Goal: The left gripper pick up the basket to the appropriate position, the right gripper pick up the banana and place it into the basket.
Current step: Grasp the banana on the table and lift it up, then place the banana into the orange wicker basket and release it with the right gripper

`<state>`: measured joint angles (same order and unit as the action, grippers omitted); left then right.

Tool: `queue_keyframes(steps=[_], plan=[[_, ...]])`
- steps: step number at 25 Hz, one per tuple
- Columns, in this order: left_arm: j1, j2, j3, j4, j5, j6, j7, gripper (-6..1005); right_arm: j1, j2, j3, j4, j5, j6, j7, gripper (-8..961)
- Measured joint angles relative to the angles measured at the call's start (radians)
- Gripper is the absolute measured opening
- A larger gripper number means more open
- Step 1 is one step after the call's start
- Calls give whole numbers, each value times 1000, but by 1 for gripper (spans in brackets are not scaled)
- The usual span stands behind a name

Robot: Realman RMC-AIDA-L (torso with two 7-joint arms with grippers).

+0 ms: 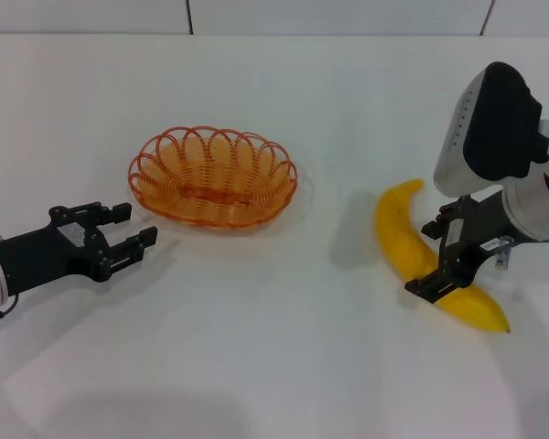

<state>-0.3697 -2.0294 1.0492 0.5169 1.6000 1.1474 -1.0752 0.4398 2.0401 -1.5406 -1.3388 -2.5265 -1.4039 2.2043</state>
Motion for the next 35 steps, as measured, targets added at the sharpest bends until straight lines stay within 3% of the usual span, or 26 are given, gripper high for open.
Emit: queue_keyframes(steps=[7, 26, 35], plan=[[0, 0, -1, 0, 0, 0, 0, 538, 1, 0, 2, 0, 0, -1, 2, 888], [-2, 0, -3, 0, -1, 0, 0, 539, 13, -3, 52, -27, 8, -11, -5, 485], [0, 0, -5, 0, -5, 0, 0, 538, 22, -3, 163, -75, 138, 4, -106, 510]])
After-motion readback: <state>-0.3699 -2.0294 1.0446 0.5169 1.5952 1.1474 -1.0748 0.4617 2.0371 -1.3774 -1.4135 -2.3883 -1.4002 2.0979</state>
